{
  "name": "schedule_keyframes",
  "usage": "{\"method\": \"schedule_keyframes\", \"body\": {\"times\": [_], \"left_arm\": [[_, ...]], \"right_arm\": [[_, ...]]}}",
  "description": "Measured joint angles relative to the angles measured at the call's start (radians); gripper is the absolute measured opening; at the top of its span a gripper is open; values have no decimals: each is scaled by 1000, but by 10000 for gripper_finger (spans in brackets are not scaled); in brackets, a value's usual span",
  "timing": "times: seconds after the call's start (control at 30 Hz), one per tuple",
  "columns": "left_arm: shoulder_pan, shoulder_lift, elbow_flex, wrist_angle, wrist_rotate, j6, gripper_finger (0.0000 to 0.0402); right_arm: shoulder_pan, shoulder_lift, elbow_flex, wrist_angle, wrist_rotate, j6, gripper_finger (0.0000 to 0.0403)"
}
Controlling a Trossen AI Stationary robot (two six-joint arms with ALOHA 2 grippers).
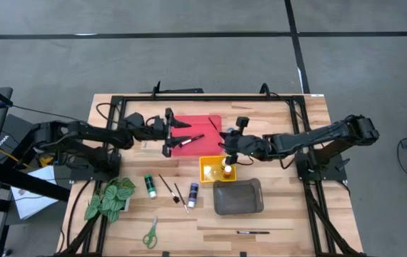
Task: Pick & Place Paint Supplies
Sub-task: Put the top right eyeshadow brush into the red bin
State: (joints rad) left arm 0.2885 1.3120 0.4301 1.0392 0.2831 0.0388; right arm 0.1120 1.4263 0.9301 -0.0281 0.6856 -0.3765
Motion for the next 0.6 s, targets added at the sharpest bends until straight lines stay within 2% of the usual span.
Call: {"method": "schedule_keyframes", "body": {"times": [0.3,0.6], "left_arm": [[-58,197,0,290,-44,10,204],[-88,246,58,269,-48,0,204]], "right_arm": [[-33,37,-1,81,-157,-27,0],[-41,155,76,92,-265,-43,0]]}}
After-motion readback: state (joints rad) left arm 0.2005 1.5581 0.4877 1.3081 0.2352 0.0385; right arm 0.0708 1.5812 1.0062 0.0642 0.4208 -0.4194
